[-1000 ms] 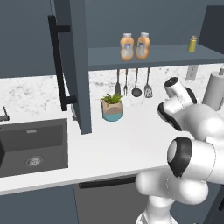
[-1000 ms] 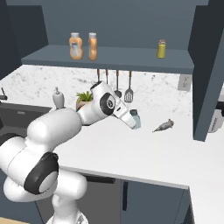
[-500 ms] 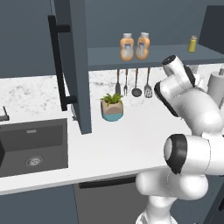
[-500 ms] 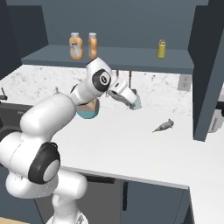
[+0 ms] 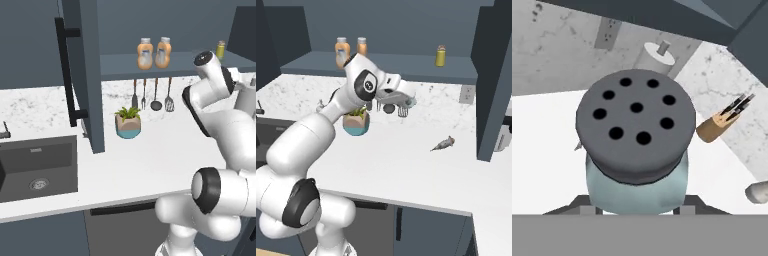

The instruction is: Put the shaker and condiment bottle from the counter next to their counterparts in the cabinet.

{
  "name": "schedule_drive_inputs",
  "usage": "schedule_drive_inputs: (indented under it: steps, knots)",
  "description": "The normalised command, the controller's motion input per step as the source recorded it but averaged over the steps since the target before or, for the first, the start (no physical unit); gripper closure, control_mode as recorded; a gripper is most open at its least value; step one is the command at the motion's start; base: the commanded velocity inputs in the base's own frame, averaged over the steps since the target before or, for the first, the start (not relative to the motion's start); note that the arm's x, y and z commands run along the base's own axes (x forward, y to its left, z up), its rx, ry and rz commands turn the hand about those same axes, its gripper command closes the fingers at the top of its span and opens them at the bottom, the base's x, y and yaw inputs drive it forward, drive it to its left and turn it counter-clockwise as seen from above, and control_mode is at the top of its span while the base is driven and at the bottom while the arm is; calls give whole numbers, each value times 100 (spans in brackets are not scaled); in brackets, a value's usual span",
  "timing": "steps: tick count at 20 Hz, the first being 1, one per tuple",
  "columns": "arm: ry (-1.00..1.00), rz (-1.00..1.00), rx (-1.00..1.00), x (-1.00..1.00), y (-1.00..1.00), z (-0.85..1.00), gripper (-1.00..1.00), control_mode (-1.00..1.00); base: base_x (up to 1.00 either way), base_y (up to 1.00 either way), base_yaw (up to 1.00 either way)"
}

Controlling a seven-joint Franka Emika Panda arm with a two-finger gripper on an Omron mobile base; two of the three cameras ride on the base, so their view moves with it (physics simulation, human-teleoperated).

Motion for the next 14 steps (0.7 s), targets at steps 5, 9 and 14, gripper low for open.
schedule_drive_inputs:
  steps: [5,9,14]
  knots:
    - [0,26,-1,-24,-2,64,100,-100,0,0,0]
    - [1,14,0,-12,0,43,100,-100,0,0,0]
    - [0,0,0,10,1,8,100,-100,0,0,0]
